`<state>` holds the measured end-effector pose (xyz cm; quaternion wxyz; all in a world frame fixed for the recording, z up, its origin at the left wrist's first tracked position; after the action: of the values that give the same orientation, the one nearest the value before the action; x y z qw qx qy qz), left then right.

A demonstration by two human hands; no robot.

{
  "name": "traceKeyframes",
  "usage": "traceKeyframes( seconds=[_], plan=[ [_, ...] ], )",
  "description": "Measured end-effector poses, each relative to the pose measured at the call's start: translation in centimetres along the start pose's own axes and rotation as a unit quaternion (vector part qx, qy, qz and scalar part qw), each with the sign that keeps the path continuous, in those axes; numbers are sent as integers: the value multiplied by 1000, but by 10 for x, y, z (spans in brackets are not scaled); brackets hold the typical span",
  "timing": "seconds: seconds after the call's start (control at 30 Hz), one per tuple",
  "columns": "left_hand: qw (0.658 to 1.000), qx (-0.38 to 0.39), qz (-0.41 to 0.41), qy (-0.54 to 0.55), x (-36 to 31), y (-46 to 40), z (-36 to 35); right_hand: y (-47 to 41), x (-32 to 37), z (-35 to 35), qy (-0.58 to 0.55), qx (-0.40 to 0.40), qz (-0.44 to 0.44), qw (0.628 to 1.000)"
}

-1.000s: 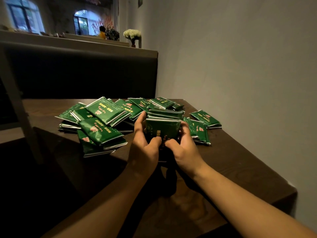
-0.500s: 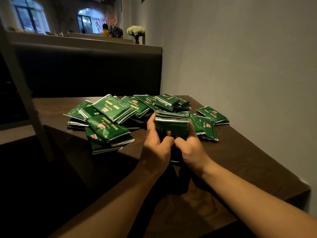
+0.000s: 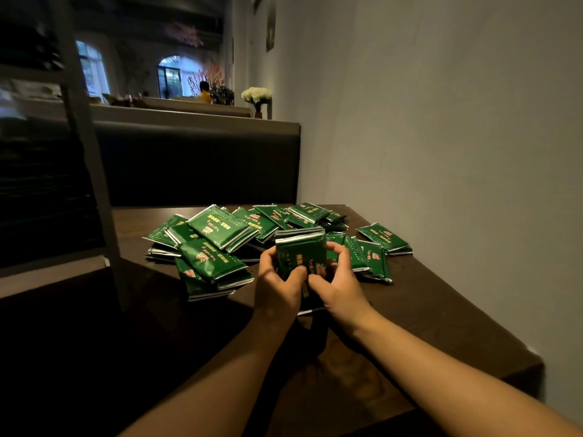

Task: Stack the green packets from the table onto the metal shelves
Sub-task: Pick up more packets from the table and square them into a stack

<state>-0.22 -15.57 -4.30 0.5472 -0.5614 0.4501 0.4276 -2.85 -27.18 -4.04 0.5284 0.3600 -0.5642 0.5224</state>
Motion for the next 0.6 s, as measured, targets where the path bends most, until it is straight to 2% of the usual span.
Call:
traceKeyframes(
  seconds=[0.17, 0.23, 0.3, 0.33, 0.47, 0.53, 0.6],
  plan=[
    [998, -48, 35, -27, -21, 10, 12, 9, 10, -7, 112, -39, 1, 993],
    [996, -69, 59, -18, -31, 18, 23, 18, 17, -13, 210, -95, 65, 971],
    [993, -89, 71, -8, -44, 28, 35, 33, 32, -22, 303, -119, 168, 931],
    [992, -92, 83, 12, -50, 33, 41, 40, 41, -28, 325, -101, 195, 920],
    [979, -70, 133, 140, -83, 51, 67, 68, 77, -54, 323, -1, 225, 919],
    [974, -79, 134, 167, -97, 58, 82, 78, 96, -65, 333, 19, 253, 908],
    [973, -56, 121, 189, -112, 62, 96, 81, 114, -78, 361, 22, 296, 884]
  ],
)
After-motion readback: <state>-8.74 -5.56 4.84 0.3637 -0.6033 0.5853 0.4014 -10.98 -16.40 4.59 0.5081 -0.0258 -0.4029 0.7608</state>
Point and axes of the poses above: each hand's wrist, its own y-axis away from the middle knuckle, its own z-axis out of the back of the hand, x = y × z, the point moved 1 cm from there along -y, towards the middle knuckle
